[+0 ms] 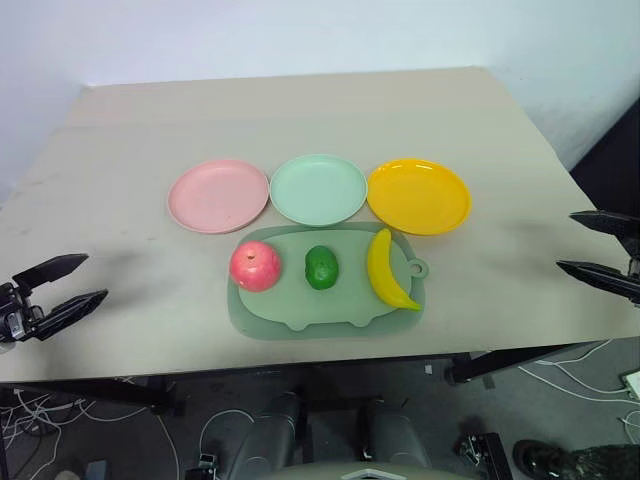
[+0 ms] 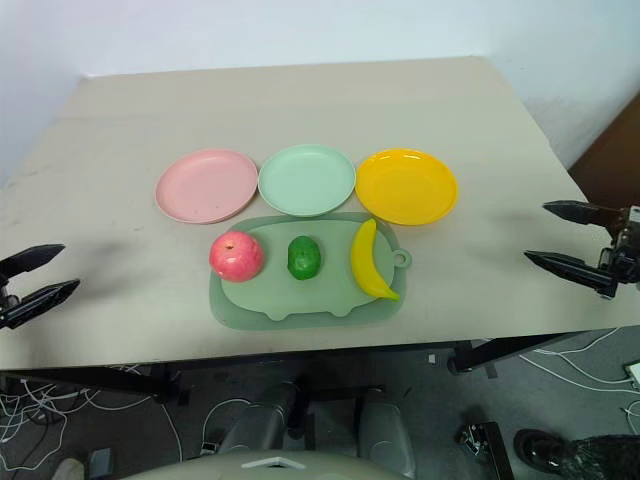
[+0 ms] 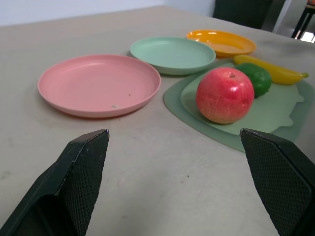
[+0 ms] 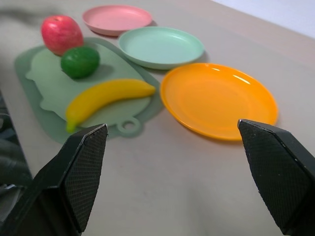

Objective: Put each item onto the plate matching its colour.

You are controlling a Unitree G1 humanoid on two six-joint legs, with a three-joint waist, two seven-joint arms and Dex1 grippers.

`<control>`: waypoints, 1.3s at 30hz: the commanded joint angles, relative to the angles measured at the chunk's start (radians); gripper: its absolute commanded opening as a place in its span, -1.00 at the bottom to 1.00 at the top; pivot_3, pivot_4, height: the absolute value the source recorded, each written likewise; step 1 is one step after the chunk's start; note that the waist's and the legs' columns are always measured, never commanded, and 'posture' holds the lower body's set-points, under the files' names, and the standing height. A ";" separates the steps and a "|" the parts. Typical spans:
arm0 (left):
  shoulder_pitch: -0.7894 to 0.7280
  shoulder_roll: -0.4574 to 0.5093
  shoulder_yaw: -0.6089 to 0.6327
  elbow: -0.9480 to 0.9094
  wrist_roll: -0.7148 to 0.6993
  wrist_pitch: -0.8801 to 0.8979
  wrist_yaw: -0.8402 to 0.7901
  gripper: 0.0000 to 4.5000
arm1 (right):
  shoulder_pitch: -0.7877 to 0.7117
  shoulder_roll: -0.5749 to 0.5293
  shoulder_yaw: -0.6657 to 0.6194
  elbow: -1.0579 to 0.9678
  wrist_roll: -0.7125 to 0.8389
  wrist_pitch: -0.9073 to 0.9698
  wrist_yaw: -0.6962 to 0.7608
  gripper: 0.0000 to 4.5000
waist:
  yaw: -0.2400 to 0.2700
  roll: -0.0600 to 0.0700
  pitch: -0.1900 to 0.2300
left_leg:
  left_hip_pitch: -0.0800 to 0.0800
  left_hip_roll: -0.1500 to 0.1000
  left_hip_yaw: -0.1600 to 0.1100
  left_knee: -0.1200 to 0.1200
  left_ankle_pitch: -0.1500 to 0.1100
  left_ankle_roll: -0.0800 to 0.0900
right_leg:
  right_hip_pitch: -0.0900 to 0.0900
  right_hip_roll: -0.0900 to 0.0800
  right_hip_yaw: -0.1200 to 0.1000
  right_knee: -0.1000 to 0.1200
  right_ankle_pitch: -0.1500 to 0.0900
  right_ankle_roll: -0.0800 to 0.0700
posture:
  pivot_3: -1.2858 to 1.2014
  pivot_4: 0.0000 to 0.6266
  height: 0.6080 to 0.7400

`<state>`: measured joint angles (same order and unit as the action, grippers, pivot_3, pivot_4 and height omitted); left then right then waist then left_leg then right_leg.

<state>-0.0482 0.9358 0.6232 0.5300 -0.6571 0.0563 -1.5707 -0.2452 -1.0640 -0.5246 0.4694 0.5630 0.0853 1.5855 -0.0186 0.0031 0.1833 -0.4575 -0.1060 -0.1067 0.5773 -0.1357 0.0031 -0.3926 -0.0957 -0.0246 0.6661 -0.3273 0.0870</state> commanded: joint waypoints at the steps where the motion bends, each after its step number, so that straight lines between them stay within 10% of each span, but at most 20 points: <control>1: -0.010 0.038 0.036 0.016 -0.004 -0.010 -0.015 1.00 | -0.037 -0.032 -0.006 0.047 -0.010 -0.039 0.018 1.00 | 0.000 0.001 0.000 | 0.000 0.000 0.000 0.000 0.000 0.000 | 0.000 0.000 0.000 0.000 0.000 0.000 | 0.03 -0.52 0.95; 39: -0.005 -0.065 -0.057 -0.244 -0.022 0.051 0.060 1.00 | 0.143 0.098 -0.034 -0.188 0.047 0.010 -0.083 1.00 | 0.003 0.003 -0.002 | 0.001 0.000 0.000 0.001 0.000 0.000 | 0.001 0.000 0.001 0.001 0.000 0.000 | 0.03 -0.52 0.95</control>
<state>-0.0588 0.8611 0.5621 0.3247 -0.6634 0.1007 -1.5098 -0.1086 -0.9667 -0.5215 0.3244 0.5779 0.0881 1.5117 -0.0158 0.0059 0.1817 -0.4566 -0.1061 -0.1065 0.5779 -0.1357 0.0031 -0.3916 -0.0956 -0.0239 0.6667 -0.3272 0.0872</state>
